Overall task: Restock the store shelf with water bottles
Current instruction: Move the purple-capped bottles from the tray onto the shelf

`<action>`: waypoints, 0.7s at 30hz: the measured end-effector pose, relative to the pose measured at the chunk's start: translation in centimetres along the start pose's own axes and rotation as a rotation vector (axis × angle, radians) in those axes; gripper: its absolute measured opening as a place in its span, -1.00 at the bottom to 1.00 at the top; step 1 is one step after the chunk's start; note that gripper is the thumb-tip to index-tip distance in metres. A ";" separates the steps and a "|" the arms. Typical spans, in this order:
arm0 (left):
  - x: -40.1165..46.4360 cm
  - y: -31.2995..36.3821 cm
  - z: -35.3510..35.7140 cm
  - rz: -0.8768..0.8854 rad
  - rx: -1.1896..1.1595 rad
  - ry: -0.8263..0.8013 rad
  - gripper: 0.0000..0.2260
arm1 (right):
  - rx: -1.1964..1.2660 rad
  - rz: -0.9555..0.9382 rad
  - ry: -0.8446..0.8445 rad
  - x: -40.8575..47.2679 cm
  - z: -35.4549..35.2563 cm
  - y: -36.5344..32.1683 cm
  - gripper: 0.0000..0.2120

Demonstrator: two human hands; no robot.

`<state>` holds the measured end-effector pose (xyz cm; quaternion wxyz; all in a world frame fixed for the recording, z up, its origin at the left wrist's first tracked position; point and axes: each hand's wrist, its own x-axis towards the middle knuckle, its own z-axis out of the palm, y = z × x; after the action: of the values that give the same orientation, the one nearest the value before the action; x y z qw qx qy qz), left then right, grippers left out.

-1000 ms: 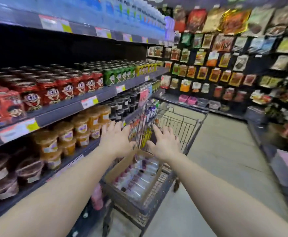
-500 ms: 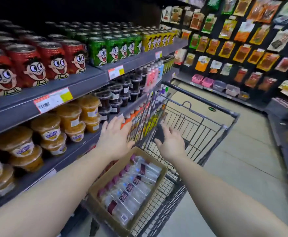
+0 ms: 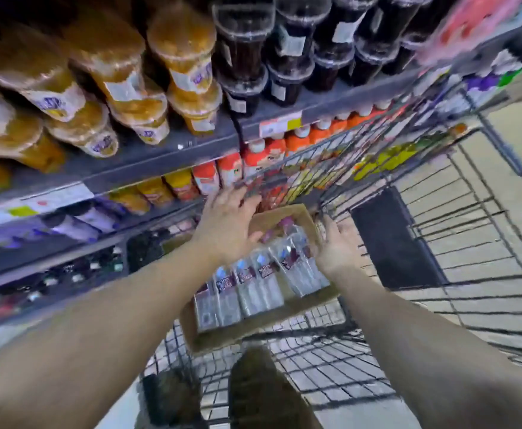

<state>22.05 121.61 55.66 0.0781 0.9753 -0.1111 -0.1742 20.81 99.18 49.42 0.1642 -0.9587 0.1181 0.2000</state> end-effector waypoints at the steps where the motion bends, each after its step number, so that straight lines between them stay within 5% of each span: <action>1: 0.3 0.0 1.0 -0.025 -0.006 -0.034 -0.33 | -0.005 0.004 -0.040 0.4 1.2 0.5 -0.33; 9: 1.9 0.3 9.3 -0.109 -0.046 -0.183 -0.39 | -0.063 0.050 -0.196 2.9 8.4 4.2 -0.43; 14: 2.5 0.1 12.8 -0.122 -0.113 -0.217 -0.37 | -0.198 -0.016 -0.106 4.3 10.5 4.5 -0.35; 21: 2.5 -0.4 15.0 -0.124 -0.154 -0.260 -0.34 | -0.189 0.141 -0.134 5.0 13.3 3.4 -0.18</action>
<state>19.07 119.72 40.87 0.1269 0.9406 -0.0463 -0.3114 19.70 100.08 34.91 0.0662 -0.9438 0.1546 0.2847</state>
